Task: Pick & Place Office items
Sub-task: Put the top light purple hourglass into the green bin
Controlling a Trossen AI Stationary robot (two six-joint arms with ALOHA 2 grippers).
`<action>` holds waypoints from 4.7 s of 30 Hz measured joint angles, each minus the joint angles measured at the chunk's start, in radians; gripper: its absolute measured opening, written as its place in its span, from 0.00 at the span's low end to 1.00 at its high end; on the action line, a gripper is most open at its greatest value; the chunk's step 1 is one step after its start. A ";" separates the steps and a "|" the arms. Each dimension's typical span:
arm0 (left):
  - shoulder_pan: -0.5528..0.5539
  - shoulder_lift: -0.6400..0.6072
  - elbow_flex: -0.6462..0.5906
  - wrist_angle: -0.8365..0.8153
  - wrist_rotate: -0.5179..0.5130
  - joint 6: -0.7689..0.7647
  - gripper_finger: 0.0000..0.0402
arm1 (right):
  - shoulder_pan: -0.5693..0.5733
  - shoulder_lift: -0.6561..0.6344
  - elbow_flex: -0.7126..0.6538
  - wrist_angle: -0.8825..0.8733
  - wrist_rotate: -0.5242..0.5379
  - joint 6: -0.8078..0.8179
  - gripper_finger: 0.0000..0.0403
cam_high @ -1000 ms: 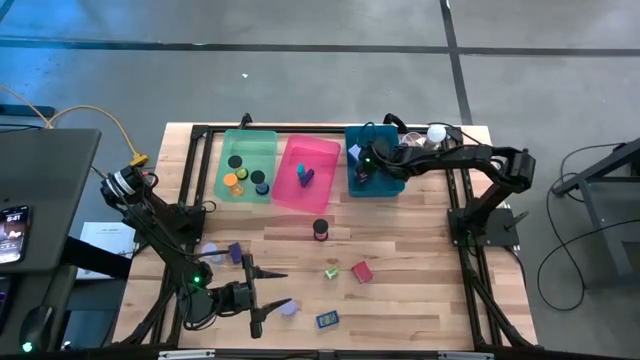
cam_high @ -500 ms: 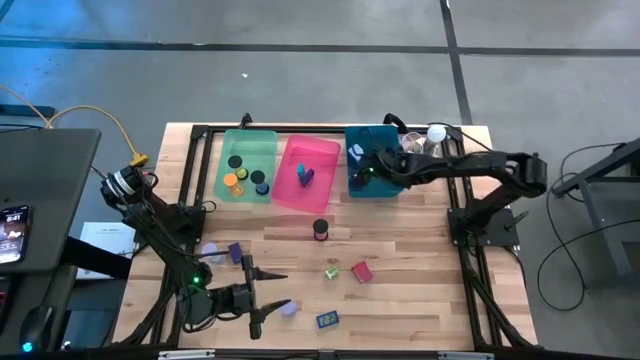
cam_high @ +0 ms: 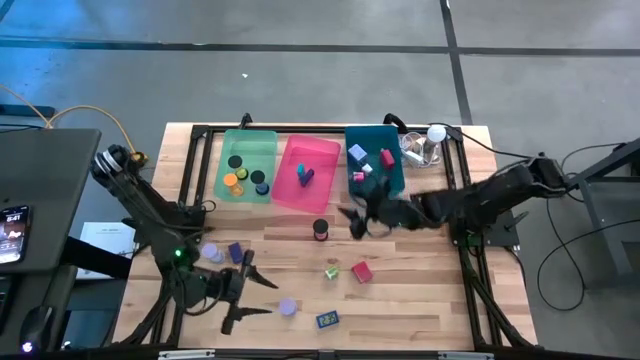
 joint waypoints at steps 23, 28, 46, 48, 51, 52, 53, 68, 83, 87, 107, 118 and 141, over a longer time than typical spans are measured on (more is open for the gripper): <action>-0.010 -0.052 -0.001 -0.279 -0.076 -0.109 0.83 | 0.353 0.112 0.000 0.183 0.182 0.031 0.70; -0.016 -0.068 -0.001 -0.333 -0.064 -0.070 0.87 | 0.368 0.157 -0.002 0.228 0.177 0.033 0.70; -0.036 -0.176 0.233 -1.236 0.426 -0.360 0.87 | 0.418 0.201 0.000 0.379 0.208 0.010 0.70; -0.036 -0.176 0.233 -1.301 0.487 -0.363 0.87 | 0.426 0.201 0.000 0.379 0.207 0.010 0.70; -0.052 -0.174 0.233 -1.370 0.497 -0.363 0.87 | 0.438 0.201 0.000 0.385 0.208 0.010 0.70; -0.059 -0.174 0.233 -1.384 0.488 -0.367 0.87 | 0.442 0.201 0.000 0.388 0.207 0.010 0.70; -0.064 -0.171 0.233 -1.387 0.475 -0.380 0.87 | 0.446 0.201 0.000 0.388 0.208 0.010 0.70; -0.067 -0.129 0.231 -1.315 0.467 -0.415 0.87 | 0.478 0.201 0.000 0.389 0.207 0.010 0.70; -0.066 -0.129 0.231 -1.253 0.374 -0.202 0.87 | 0.462 0.201 0.000 0.404 0.207 0.058 0.70; -0.061 -0.129 0.231 -1.254 0.374 -0.243 0.87 | 0.462 0.201 0.000 0.403 0.207 0.059 0.70; 0.010 -0.014 0.231 -1.317 0.507 -0.598 0.87 | 0.463 0.201 0.000 0.401 0.207 0.059 0.70; 0.060 0.022 0.231 -1.425 0.589 -0.451 0.87 | 0.463 0.201 0.000 0.393 0.206 0.059 0.70; 0.109 0.021 0.231 -1.553 0.542 -0.453 0.87 | 0.463 0.201 0.000 0.395 0.155 0.059 0.70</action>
